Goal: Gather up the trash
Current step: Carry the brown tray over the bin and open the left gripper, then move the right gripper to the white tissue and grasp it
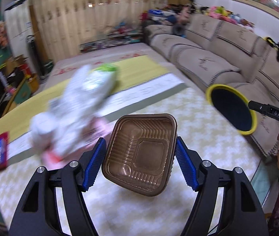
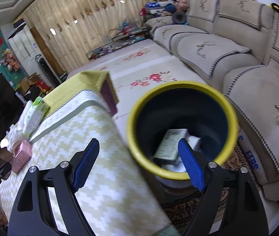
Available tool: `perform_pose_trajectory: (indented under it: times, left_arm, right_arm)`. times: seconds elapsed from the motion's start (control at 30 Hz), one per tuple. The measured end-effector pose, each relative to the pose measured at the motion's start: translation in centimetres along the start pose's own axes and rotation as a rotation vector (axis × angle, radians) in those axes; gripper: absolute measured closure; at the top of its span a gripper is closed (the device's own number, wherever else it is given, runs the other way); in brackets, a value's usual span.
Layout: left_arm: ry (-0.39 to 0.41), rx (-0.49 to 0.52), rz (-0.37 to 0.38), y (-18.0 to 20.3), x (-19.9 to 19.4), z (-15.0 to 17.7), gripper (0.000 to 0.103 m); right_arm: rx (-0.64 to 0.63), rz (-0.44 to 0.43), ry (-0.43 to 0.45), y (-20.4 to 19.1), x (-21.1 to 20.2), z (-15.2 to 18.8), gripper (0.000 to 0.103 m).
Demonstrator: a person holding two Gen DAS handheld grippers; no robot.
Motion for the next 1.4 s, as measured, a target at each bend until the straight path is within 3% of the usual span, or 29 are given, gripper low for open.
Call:
perform_pose_trajectory:
  times: [0.43, 0.8, 0.87, 0.93, 1.1, 1.27, 1.4]
  left_arm:
    - [-0.044, 0.182, 0.219, 16.6, 9.0, -7.0, 0.033]
    - [-0.125, 0.271, 0.359, 28.5, 16.3, -10.0, 0.032]
    - [-0.136, 0.267, 0.366, 29.6, 17.5, -10.3, 0.024]
    - [-0.128, 0.25, 0.364, 30.0, 18.4, -11.0, 0.014]
    - [-0.082, 0.217, 0.354, 28.2, 16.3, -11.8, 0.013]
    - [0.035, 0.169, 0.314, 20.8, 8.8, -10.0, 0.007]
    - [0.088, 0.064, 0.266, 13.1, 3.4, -7.5, 0.006]
  right_arm:
    - [0.124, 0.127, 0.042, 9.4, -2.5, -0.8, 0.025]
    - [0.136, 0.194, 0.051, 11.9, -4.5, -0.5, 0.025]
    - [0.135, 0.204, 0.056, 12.0, -4.8, -0.6, 0.024]
    - [0.131, 0.211, 0.059, 11.9, -5.1, -0.8, 0.023]
    - [0.114, 0.212, 0.058, 11.2, -5.1, -0.6, 0.023]
    - [0.083, 0.174, 0.03, 9.2, -3.7, -0.1, 0.023]
    - [0.037, 0.117, -0.007, 5.8, -1.8, 0.5, 0.023]
Point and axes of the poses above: each gripper's, at about its wrist camera, not at the fingertips, and x roughly the way its jaws point, y to its right, z to its underside, the point moved 9 cm from there along x, roughly the way its jaws point, and after that the axes turned 2 degrees about y, right-handed, at the moved point
